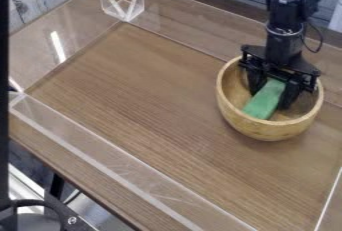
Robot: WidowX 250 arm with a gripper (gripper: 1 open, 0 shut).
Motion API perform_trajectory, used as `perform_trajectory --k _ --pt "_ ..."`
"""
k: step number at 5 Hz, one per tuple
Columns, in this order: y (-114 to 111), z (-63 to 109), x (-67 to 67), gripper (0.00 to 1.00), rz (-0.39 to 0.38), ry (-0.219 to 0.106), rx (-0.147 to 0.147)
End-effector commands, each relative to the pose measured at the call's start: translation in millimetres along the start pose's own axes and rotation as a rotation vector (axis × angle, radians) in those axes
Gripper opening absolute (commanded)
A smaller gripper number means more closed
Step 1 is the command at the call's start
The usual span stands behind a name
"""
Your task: Remove the green block from inside the brown bowl and put it on the table
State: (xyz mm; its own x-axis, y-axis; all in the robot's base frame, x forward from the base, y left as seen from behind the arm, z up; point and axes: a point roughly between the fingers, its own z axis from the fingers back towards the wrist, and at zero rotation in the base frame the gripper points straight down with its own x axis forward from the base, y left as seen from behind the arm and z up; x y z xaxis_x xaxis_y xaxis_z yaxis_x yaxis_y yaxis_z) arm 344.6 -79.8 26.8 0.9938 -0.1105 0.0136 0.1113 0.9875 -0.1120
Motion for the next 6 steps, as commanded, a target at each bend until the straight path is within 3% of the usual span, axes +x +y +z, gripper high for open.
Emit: perform_trajectory --k 1,6 --pt "-1.6 9.0 3.5 0.00 -0.012 -0.034 -0.011" --pt "2.5 41.1 -1.5 0.00 -0.009 -0.075 -0.040"
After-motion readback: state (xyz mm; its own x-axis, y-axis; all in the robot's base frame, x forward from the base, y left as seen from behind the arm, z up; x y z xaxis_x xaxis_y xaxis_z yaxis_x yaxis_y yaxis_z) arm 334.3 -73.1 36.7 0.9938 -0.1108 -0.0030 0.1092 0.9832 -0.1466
